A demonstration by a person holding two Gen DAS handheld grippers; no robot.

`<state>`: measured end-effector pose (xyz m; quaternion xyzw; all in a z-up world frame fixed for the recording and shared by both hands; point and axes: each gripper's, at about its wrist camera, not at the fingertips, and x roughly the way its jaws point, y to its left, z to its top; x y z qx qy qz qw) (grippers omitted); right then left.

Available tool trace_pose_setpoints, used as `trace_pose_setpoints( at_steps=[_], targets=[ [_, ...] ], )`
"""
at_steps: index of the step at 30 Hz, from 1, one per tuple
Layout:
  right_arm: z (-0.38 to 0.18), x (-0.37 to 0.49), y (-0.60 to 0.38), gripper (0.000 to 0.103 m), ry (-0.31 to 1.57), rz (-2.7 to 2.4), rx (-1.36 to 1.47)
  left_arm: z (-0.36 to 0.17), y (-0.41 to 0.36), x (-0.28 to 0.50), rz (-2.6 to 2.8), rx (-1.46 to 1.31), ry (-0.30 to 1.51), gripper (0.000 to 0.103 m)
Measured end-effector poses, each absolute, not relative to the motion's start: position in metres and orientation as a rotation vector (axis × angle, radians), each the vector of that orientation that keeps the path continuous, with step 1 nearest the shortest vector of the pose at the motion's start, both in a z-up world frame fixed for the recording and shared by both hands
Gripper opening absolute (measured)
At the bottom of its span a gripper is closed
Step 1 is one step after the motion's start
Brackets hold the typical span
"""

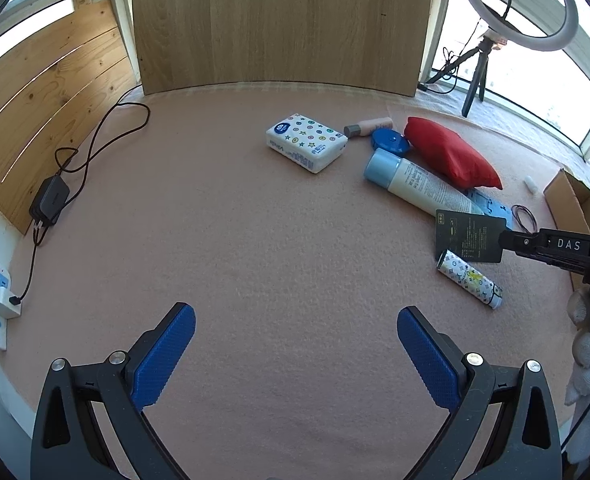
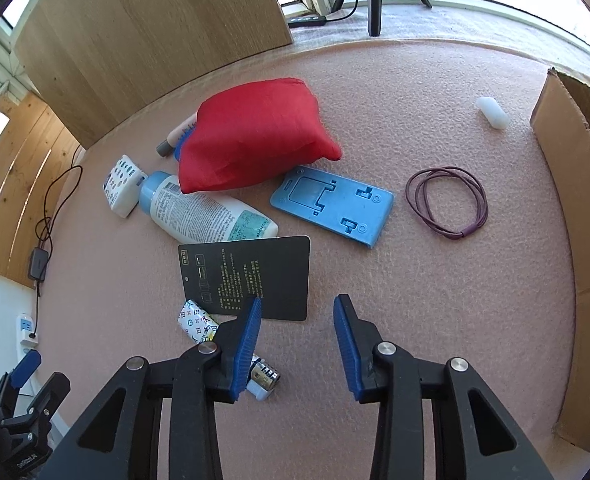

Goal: Organize objects
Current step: 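Close the right gripper on the black card's edge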

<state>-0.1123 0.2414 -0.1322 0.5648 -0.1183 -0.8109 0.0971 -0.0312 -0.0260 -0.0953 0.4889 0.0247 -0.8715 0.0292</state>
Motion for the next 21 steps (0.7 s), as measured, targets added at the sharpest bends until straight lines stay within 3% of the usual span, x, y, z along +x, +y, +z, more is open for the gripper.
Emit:
trace_pose_setpoints(
  at_steps=[4,6,8,12,17,19,21],
  targets=[
    [-0.128,-0.12,0.246,0.035,-0.389,-2.403,1.654,-0.095,-0.01,-0.05,-2.783,1.554,0.096,0.103],
    [-0.127,-0.123,0.248,0.04,-0.4,-2.395,1.651,-0.1,0.001,-0.062,-2.82,1.599,0.103,0.103],
    [-0.125,-0.124,0.25,0.053,-0.402,-2.398,1.643,-0.106,0.009,-0.072,-2.844,1.631,0.122,0.103],
    [-0.128,-0.128,0.251,0.056,-0.431,-2.377,1.65,-0.121,0.024,-0.095,-2.88,1.731,0.235,0.102],
    [-0.136,-0.134,0.253,0.056,-0.463,-2.349,1.677,-0.13,0.037,-0.117,-2.913,1.791,0.332,0.095],
    [-0.139,-0.137,0.253,0.056,-0.466,-2.343,1.682,-0.134,0.043,-0.124,-2.915,1.822,0.34,0.083],
    [-0.141,-0.139,0.252,0.056,-0.468,-2.338,1.689,-0.139,0.047,-0.131,-2.921,1.853,0.353,0.079]
  ],
)
